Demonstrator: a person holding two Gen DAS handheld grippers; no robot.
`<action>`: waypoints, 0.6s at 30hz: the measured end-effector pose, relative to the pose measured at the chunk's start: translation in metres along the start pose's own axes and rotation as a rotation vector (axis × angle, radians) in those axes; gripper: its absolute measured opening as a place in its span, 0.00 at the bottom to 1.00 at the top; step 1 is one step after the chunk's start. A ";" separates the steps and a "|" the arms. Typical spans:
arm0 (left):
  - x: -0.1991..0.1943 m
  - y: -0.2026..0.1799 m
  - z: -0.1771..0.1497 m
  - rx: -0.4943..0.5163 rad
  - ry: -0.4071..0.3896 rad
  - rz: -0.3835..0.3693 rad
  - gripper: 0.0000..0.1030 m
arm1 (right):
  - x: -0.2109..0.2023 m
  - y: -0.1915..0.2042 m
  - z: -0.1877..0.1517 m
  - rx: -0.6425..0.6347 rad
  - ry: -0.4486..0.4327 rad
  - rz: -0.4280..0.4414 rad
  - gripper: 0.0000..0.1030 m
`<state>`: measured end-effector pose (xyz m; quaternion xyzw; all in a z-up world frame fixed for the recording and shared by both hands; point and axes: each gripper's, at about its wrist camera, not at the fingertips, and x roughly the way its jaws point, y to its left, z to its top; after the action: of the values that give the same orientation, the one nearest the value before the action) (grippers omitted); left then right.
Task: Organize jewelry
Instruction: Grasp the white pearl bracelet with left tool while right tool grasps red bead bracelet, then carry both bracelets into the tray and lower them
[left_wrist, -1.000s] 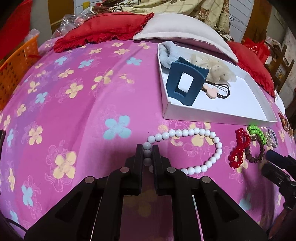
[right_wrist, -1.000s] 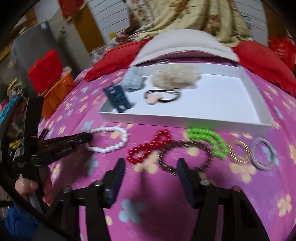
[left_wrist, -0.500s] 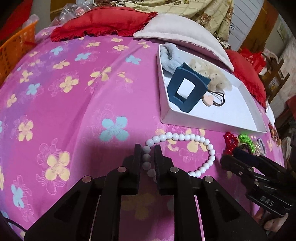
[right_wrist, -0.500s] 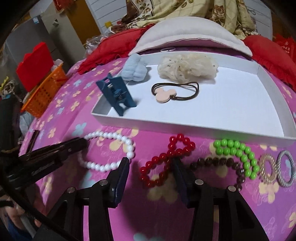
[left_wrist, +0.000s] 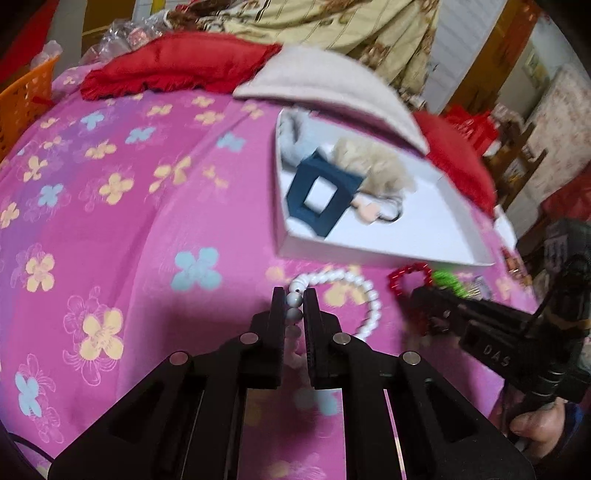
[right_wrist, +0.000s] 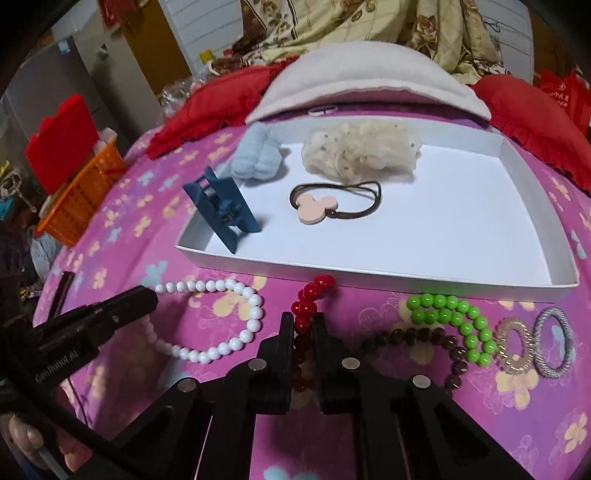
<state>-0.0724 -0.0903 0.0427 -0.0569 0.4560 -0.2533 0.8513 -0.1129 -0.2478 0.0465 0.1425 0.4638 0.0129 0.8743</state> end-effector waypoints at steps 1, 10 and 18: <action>-0.003 -0.002 0.001 0.004 -0.010 -0.011 0.08 | -0.005 0.000 0.000 -0.003 -0.008 0.010 0.08; -0.028 -0.017 -0.002 0.043 -0.052 -0.068 0.08 | -0.058 -0.008 -0.002 0.000 -0.093 0.064 0.08; -0.069 -0.070 0.006 0.168 -0.095 -0.055 0.08 | -0.093 -0.026 -0.007 -0.014 -0.148 0.065 0.08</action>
<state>-0.1251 -0.1181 0.1208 -0.0098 0.3903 -0.3108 0.8666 -0.1739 -0.2854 0.1111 0.1518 0.3929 0.0338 0.9063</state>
